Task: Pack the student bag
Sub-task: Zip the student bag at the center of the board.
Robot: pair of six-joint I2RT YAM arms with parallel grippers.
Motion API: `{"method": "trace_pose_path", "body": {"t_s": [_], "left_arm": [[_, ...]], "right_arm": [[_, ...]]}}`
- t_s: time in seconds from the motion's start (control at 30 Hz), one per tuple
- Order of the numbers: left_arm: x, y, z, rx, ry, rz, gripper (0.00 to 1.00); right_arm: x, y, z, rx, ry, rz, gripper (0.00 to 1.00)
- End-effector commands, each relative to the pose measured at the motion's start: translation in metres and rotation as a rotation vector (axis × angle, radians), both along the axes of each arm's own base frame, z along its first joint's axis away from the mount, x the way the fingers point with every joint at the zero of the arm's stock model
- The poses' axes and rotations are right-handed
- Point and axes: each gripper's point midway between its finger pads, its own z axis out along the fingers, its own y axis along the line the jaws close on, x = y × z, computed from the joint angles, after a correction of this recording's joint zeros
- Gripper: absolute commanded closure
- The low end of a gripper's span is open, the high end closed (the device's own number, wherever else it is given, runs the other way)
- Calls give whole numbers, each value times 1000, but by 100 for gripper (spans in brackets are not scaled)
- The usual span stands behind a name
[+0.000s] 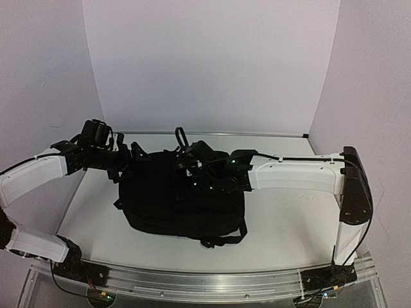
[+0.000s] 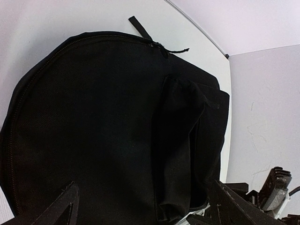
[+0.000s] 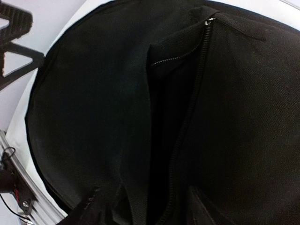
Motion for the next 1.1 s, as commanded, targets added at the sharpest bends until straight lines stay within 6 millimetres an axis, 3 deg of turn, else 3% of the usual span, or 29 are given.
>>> {"method": "trace_pose_path", "body": {"t_s": [0.0, 0.17, 0.27, 0.4, 0.53, 0.7, 1.07], "left_arm": [[12, -12, 35, -50, -97, -50, 3], [17, -16, 50, -54, -139, -69, 3], [21, -20, 54, -57, -158, -89, 3], [24, -27, 53, -73, -173, -117, 3], [27, -31, 45, -87, -155, -121, 3], [27, -36, 38, -119, -126, -123, 4], [26, -36, 31, -126, -101, -118, 4]], "right_arm": [[2, -7, 97, 170, -102, -2, 28], [36, -36, 126, 243, -100, -78, 18], [63, -48, 131, 251, -109, -116, 15], [106, -57, 121, 286, -46, -148, 18], [135, -50, 107, 301, -9, -140, 30], [154, -42, 80, 305, 53, -135, 48], [155, -25, 35, 315, 167, -90, 53]]}}
